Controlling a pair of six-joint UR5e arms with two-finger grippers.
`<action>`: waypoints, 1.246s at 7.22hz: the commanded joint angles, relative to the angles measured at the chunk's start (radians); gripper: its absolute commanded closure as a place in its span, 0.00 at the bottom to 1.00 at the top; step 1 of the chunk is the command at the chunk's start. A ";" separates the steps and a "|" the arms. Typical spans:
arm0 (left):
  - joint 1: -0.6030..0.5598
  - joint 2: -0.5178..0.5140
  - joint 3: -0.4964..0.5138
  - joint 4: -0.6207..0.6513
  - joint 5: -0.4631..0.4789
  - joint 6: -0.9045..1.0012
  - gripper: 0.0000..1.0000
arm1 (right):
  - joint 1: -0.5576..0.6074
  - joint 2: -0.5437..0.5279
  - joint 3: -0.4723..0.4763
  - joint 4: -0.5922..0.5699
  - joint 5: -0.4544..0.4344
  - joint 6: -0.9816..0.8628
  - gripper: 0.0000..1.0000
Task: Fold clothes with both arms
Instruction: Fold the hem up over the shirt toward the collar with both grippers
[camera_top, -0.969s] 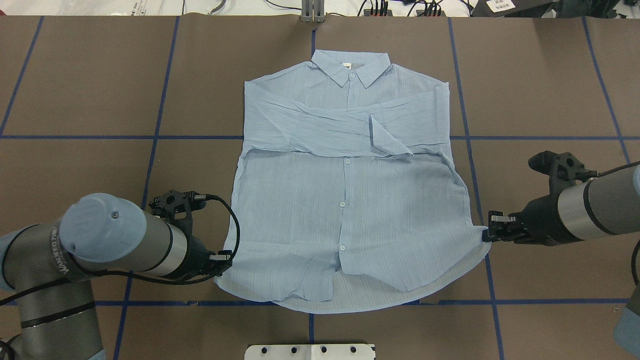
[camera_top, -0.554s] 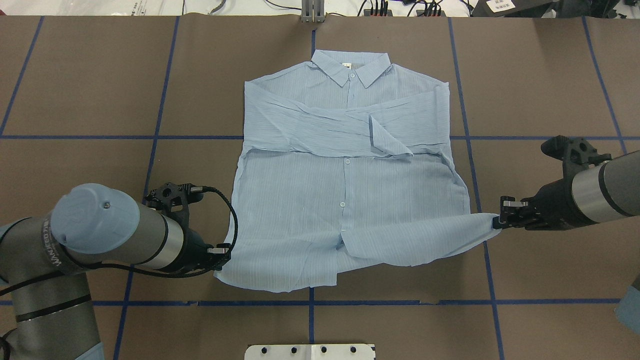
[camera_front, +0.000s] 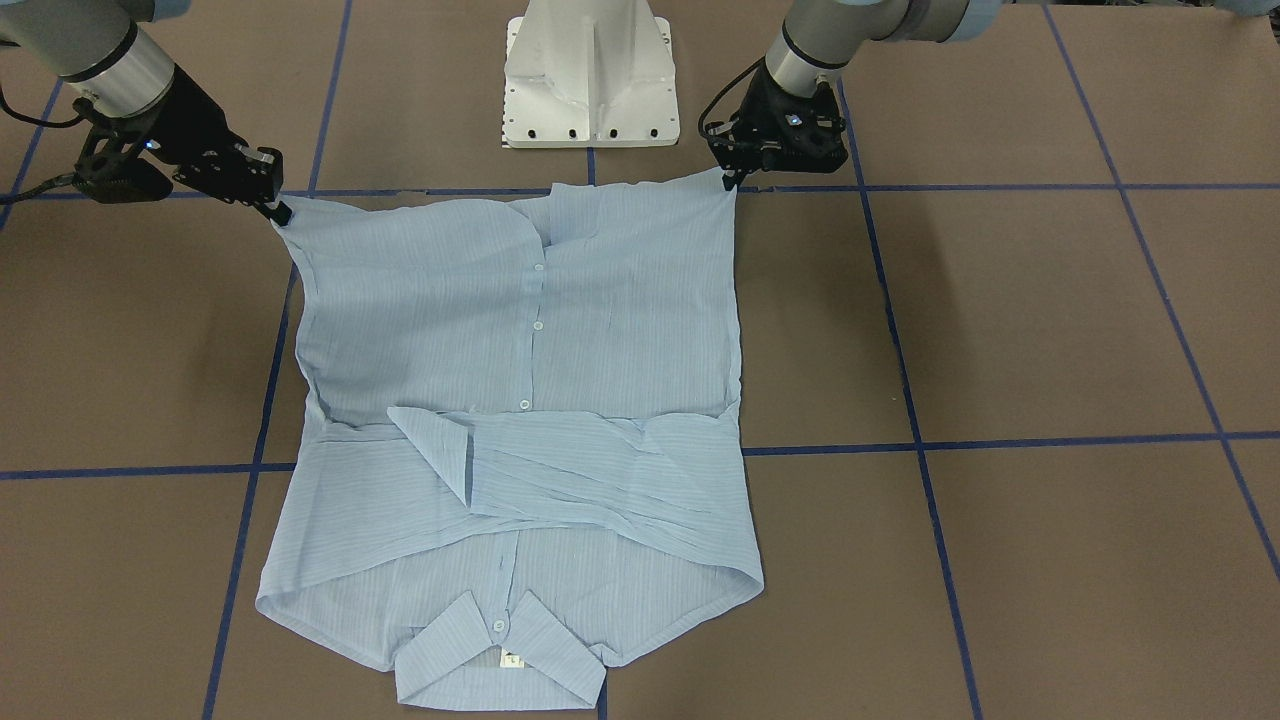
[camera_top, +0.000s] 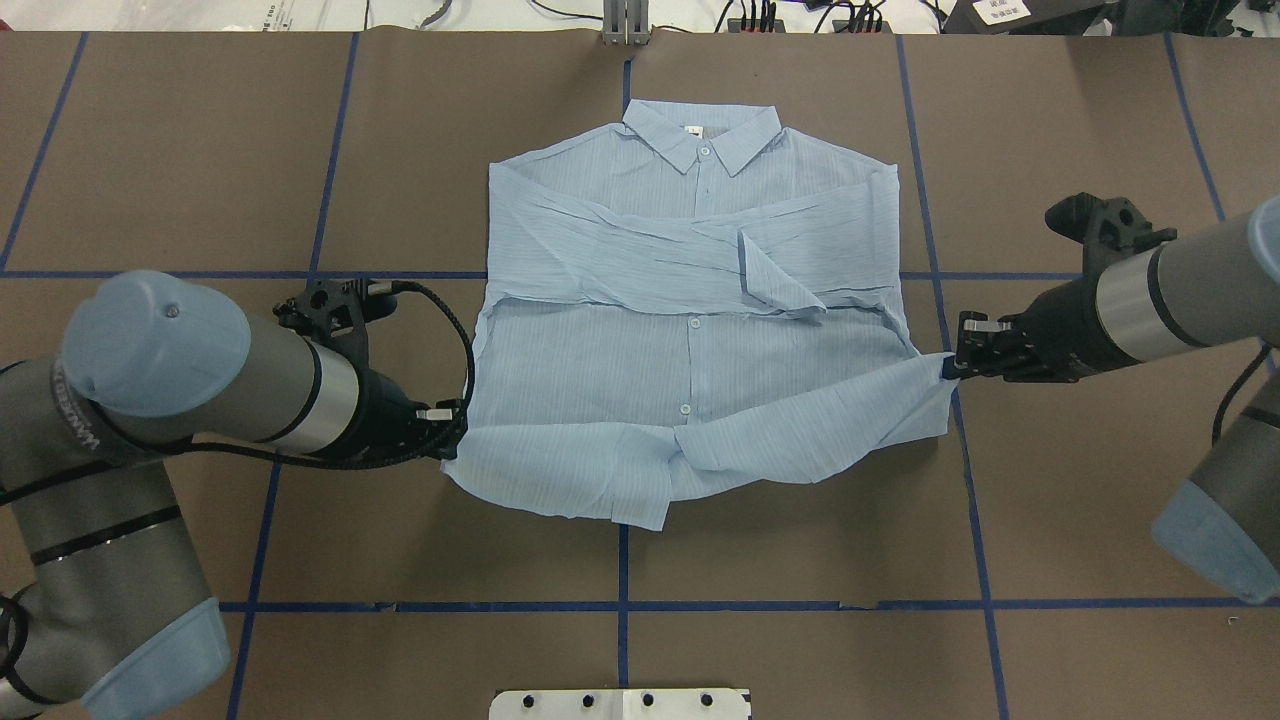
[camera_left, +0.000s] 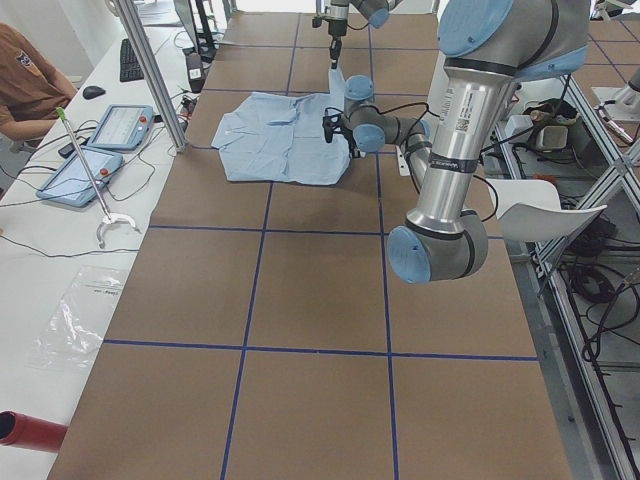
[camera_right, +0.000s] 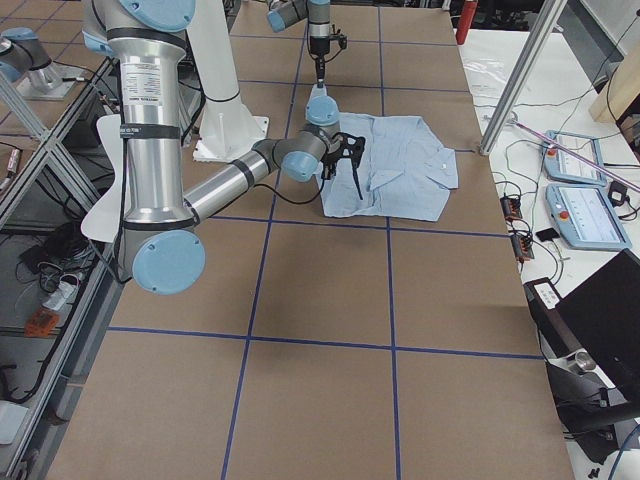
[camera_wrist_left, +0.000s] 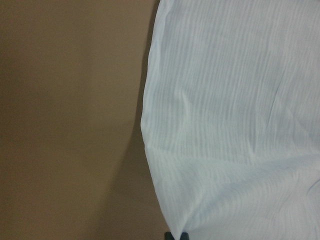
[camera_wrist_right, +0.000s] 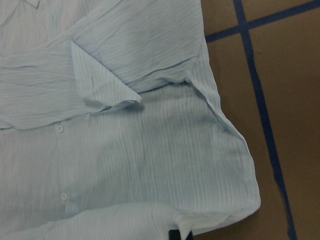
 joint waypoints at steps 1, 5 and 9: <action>-0.119 -0.079 0.107 -0.076 -0.002 0.001 1.00 | 0.092 0.168 -0.145 -0.004 -0.001 0.000 1.00; -0.297 -0.254 0.423 -0.203 -0.058 0.064 1.00 | 0.203 0.336 -0.419 0.001 0.000 -0.087 1.00; -0.332 -0.398 0.808 -0.461 -0.066 0.059 1.00 | 0.212 0.503 -0.642 0.001 -0.001 -0.087 1.00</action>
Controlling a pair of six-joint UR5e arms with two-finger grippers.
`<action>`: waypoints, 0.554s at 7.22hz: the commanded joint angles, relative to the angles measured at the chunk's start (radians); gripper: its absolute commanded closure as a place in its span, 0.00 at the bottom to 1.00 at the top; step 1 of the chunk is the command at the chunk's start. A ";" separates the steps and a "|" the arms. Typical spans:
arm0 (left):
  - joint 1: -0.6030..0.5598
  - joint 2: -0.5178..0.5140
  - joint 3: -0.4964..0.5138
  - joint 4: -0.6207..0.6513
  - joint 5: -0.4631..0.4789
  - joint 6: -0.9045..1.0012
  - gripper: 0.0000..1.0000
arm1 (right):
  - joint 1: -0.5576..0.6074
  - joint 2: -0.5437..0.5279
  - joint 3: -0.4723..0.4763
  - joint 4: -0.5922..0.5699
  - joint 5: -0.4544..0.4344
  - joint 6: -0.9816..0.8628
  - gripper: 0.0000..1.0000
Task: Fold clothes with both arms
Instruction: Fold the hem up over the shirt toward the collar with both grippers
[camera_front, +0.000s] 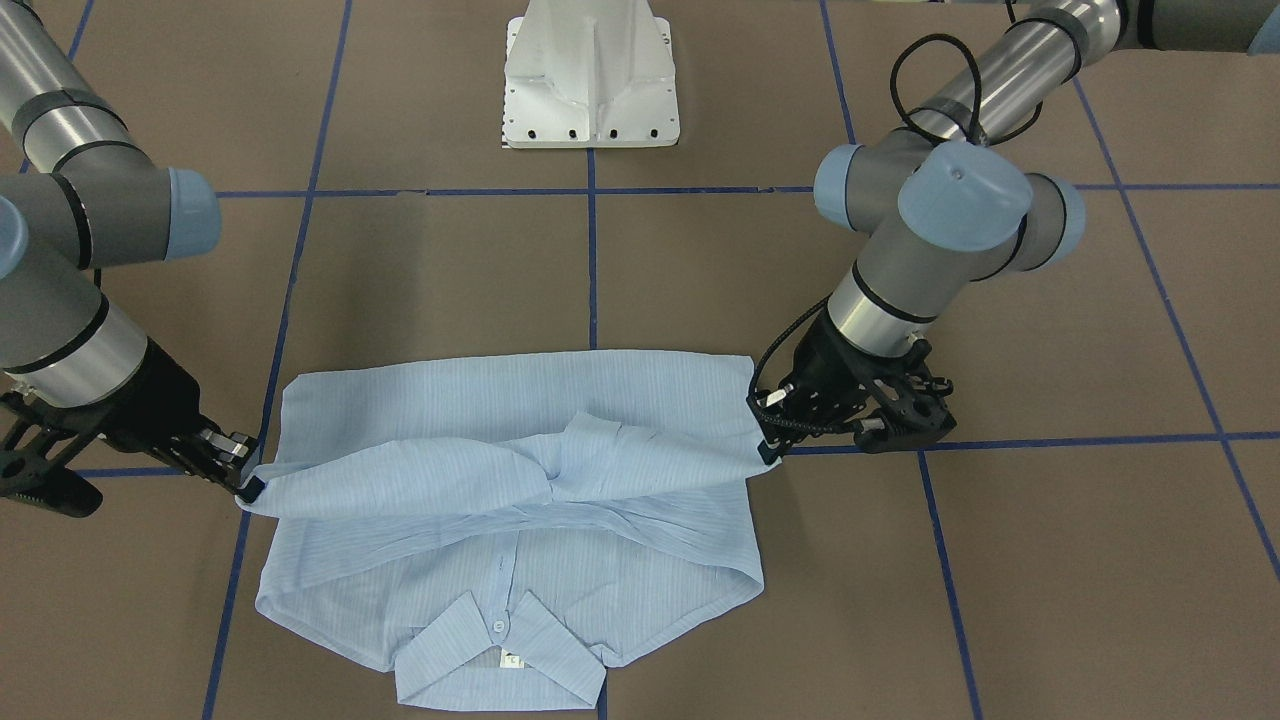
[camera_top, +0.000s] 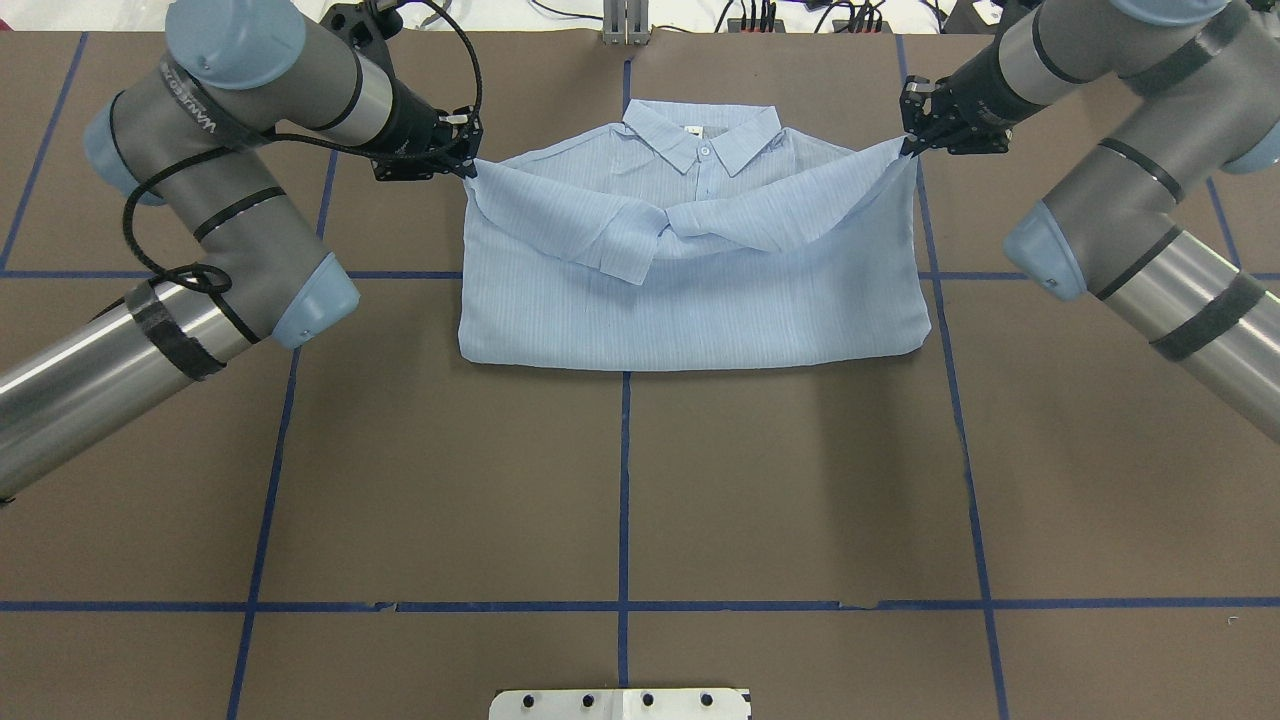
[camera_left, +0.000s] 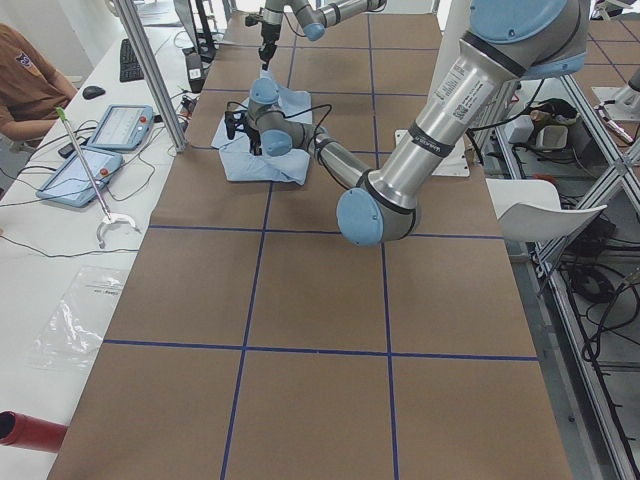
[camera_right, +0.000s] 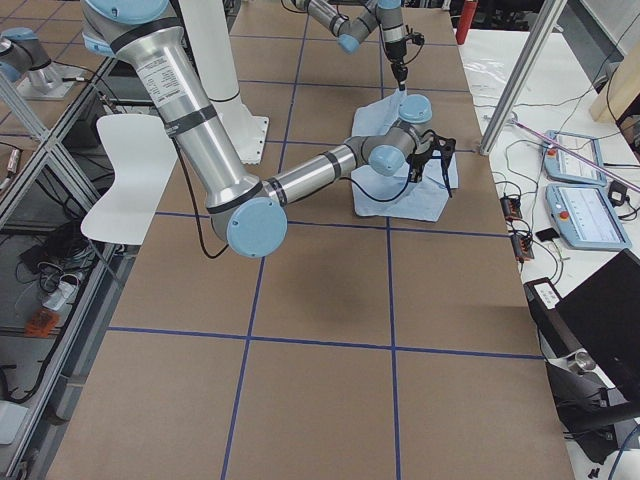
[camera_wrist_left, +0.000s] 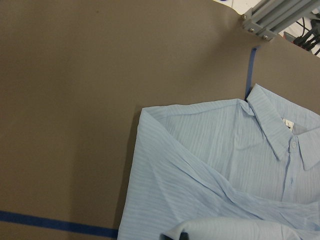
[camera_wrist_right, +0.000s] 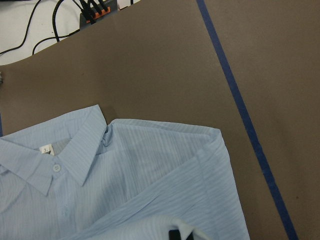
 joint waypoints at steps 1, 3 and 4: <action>-0.017 -0.086 0.171 -0.086 0.001 -0.003 1.00 | 0.004 0.058 -0.100 0.001 0.000 -0.006 1.00; -0.024 -0.115 0.245 -0.137 0.002 -0.004 1.00 | 0.019 0.069 -0.154 0.001 0.000 -0.049 1.00; -0.024 -0.119 0.271 -0.158 0.005 -0.004 1.00 | 0.019 0.071 -0.165 0.001 0.000 -0.052 1.00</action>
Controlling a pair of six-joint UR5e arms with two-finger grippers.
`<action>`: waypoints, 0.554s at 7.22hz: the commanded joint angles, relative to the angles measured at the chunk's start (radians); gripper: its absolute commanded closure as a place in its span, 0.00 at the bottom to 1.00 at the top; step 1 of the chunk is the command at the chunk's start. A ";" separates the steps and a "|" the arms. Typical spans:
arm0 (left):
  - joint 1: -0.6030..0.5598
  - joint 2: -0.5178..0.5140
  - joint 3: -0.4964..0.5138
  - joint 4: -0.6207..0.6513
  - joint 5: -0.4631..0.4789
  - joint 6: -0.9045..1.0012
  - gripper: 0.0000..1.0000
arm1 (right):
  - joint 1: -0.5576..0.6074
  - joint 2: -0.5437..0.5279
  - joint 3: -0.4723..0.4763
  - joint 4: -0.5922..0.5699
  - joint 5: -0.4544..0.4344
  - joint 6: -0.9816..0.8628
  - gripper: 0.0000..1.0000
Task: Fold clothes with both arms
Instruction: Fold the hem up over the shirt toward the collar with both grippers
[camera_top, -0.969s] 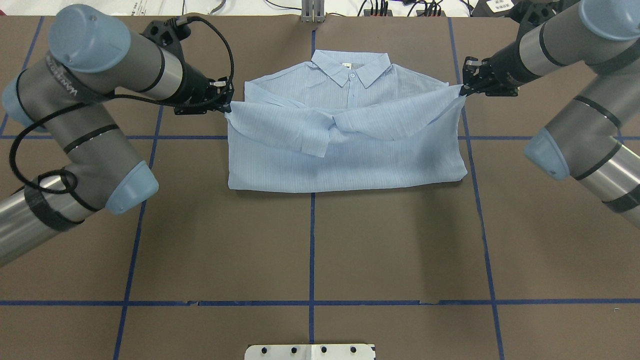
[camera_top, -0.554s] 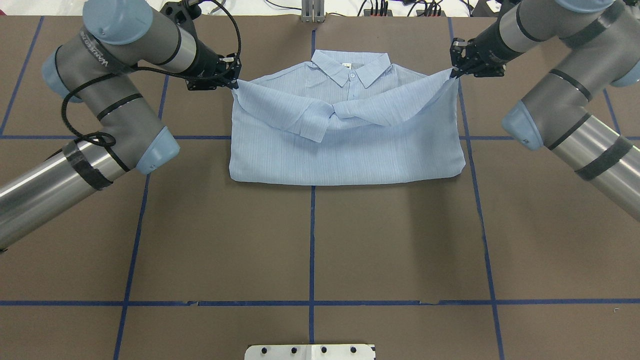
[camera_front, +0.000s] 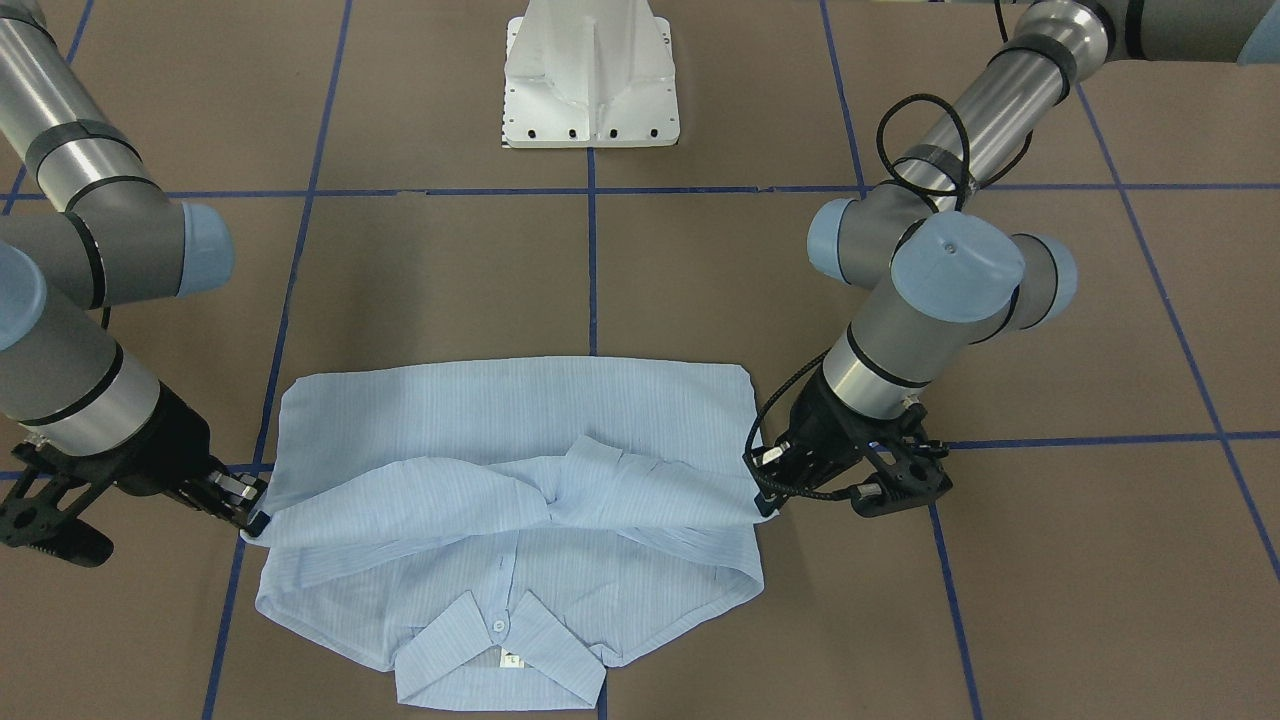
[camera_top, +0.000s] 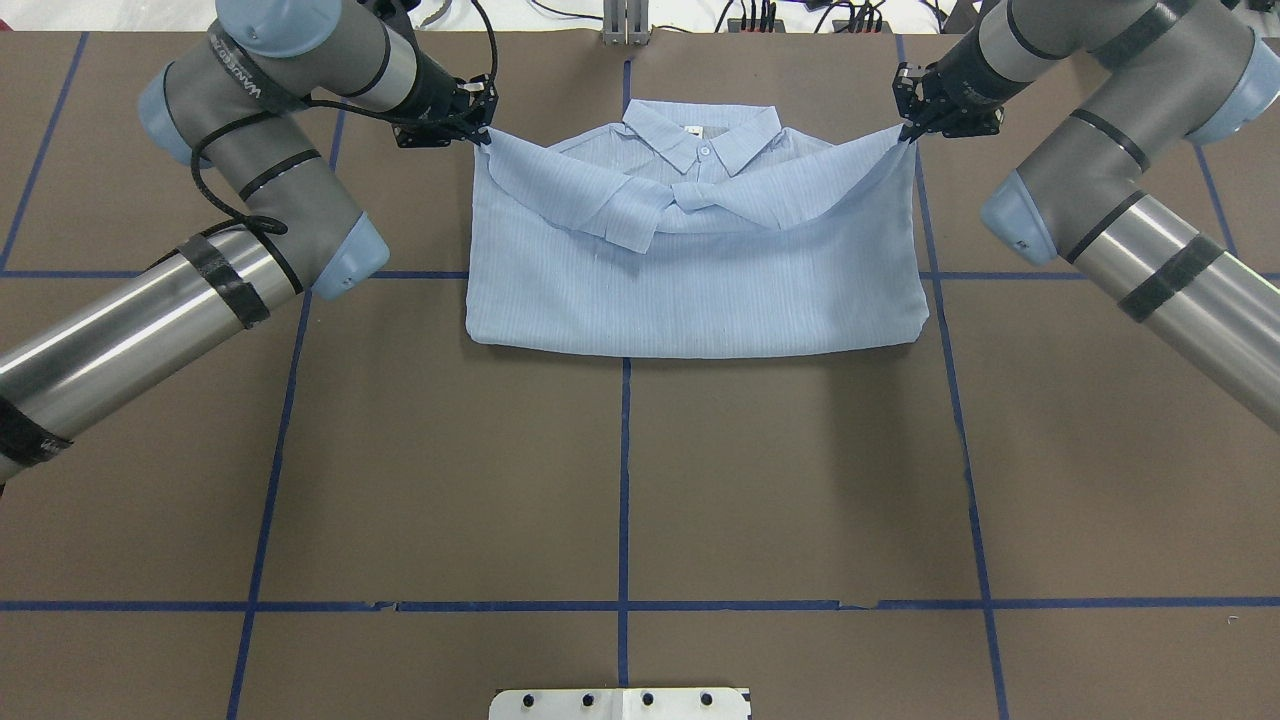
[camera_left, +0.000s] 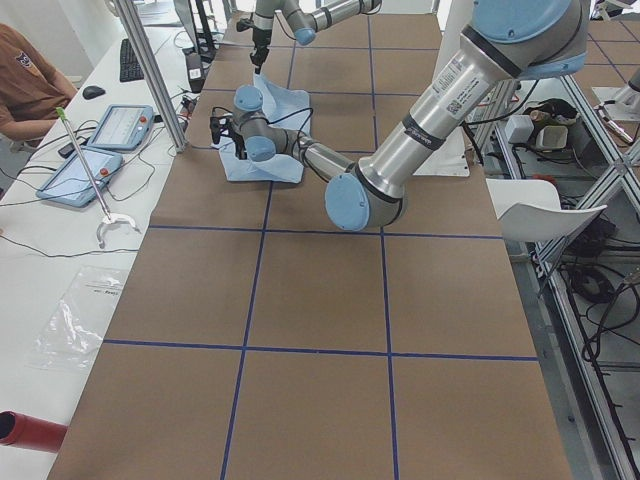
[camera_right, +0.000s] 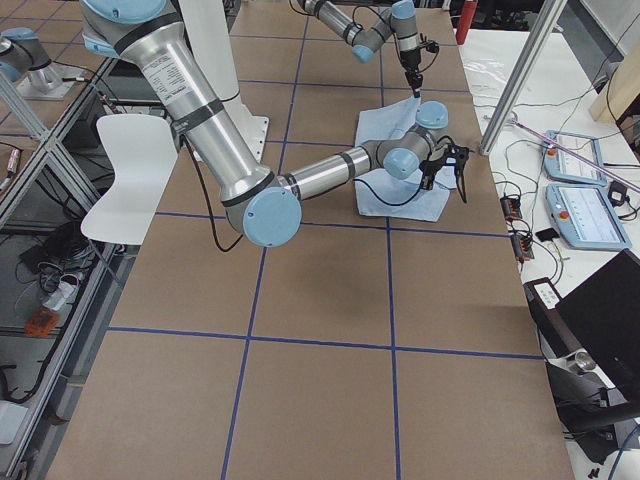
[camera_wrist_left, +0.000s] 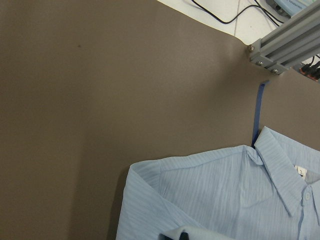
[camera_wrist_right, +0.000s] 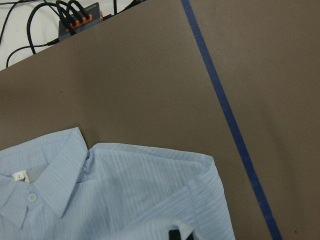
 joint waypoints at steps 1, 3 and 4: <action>0.000 -0.014 0.057 -0.031 0.006 0.000 1.00 | 0.001 0.040 -0.059 0.000 -0.002 -0.010 1.00; 0.000 -0.014 0.064 -0.032 0.020 0.000 0.91 | 0.001 0.056 -0.084 0.003 -0.003 -0.007 0.94; 0.002 -0.014 0.064 -0.035 0.020 0.000 0.13 | -0.009 0.053 -0.088 0.006 -0.023 -0.012 0.01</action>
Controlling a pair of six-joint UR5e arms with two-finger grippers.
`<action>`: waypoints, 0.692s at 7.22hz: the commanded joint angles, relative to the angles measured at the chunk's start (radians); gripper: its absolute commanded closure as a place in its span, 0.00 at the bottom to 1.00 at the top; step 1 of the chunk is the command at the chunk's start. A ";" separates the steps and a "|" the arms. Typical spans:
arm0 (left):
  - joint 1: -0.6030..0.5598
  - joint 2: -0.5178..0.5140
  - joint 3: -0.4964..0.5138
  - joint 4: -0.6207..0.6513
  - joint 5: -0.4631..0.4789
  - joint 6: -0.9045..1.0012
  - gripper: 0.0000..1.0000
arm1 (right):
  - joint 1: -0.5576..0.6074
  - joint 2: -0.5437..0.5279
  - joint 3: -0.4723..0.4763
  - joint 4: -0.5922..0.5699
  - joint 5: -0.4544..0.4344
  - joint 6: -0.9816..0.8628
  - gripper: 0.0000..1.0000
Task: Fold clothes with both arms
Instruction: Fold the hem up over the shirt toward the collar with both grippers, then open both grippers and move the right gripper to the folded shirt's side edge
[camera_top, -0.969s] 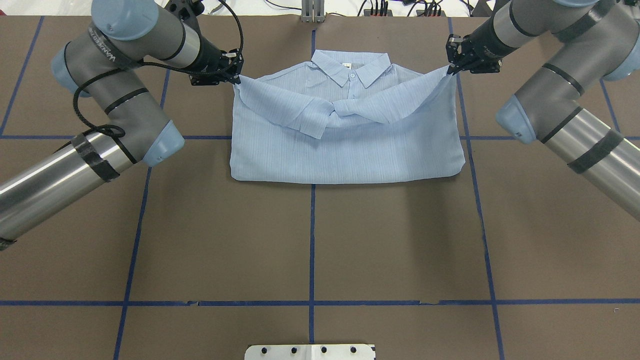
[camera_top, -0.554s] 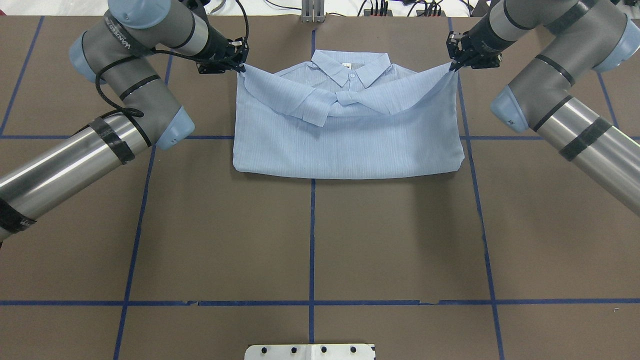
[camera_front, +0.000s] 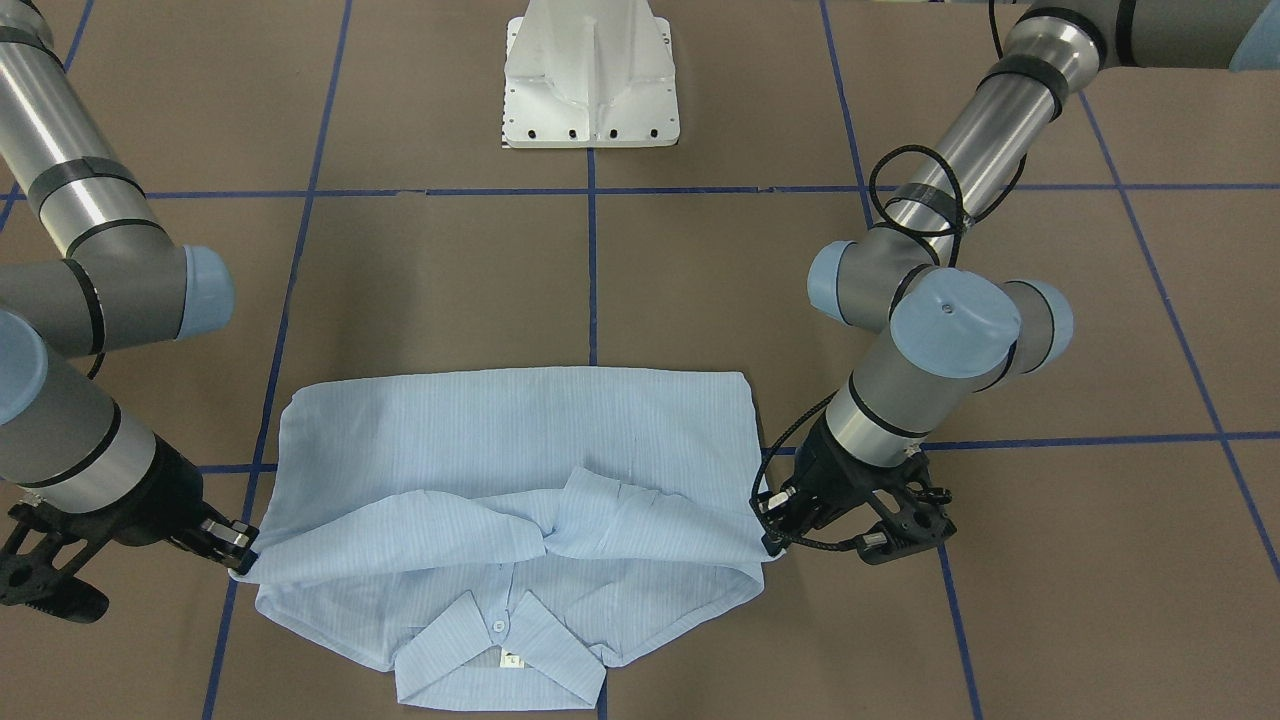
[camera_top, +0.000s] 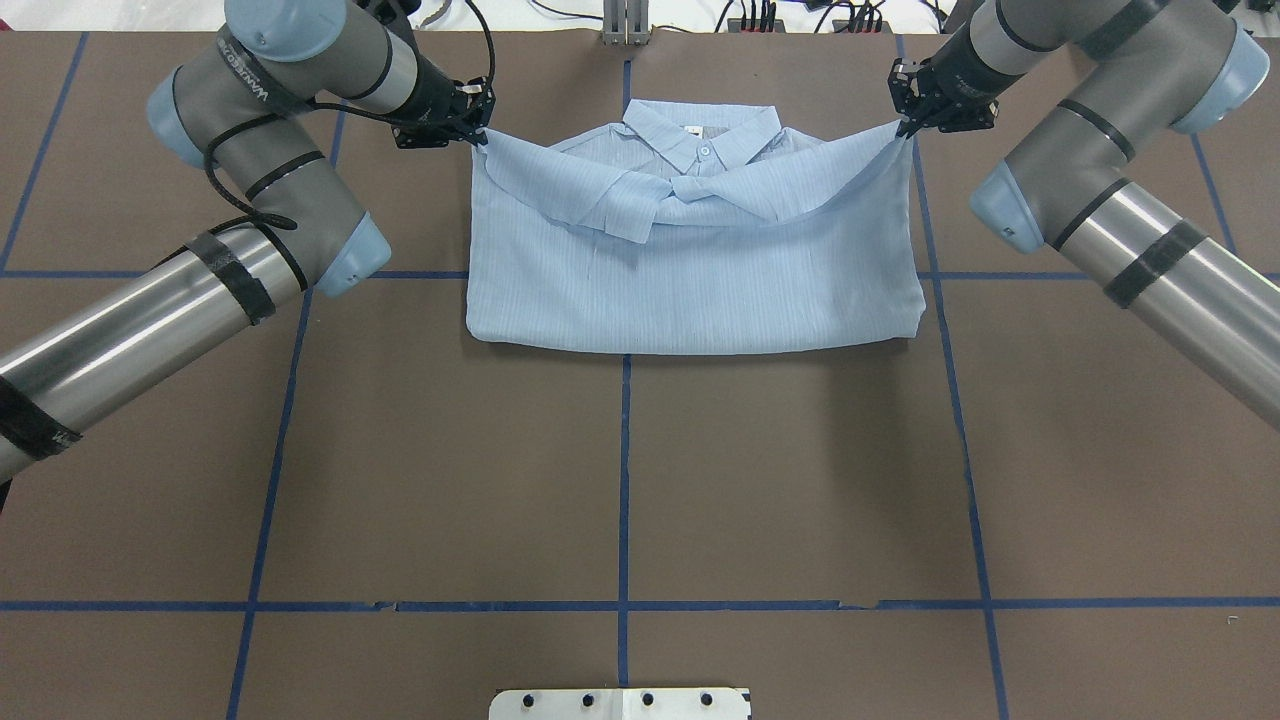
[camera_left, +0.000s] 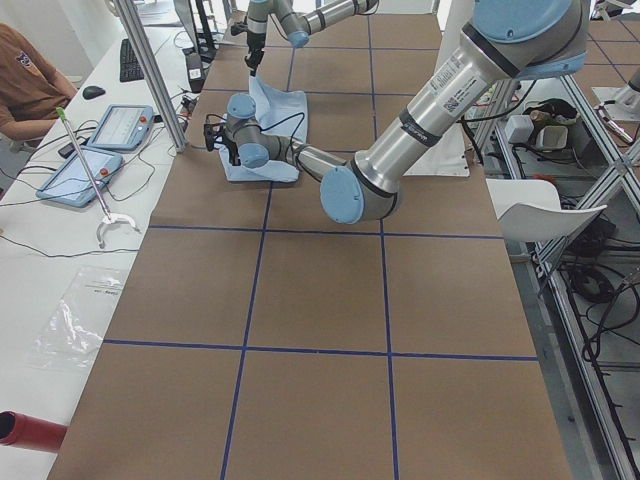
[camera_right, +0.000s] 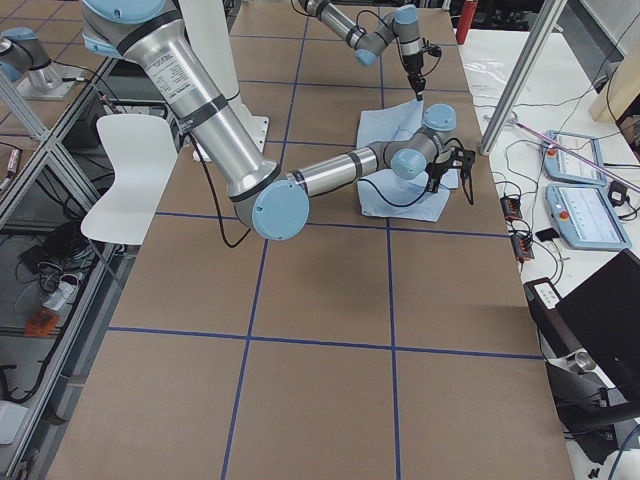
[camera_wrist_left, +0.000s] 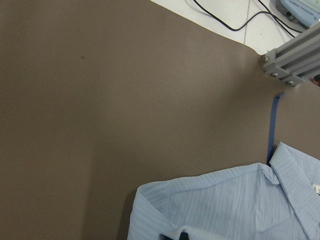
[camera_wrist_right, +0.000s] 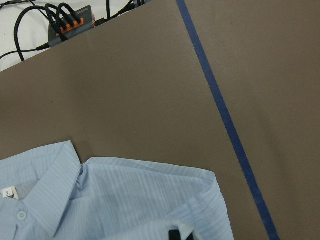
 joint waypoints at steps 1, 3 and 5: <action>0.001 -0.002 -0.001 -0.008 0.003 -0.005 0.00 | -0.008 -0.013 -0.008 0.006 -0.023 -0.005 0.00; -0.002 0.006 -0.007 -0.009 0.003 -0.003 0.00 | -0.008 -0.040 0.001 0.020 -0.020 -0.021 0.00; -0.003 0.039 -0.082 0.010 -0.002 -0.006 0.00 | -0.091 -0.190 0.120 0.135 -0.023 -0.014 0.00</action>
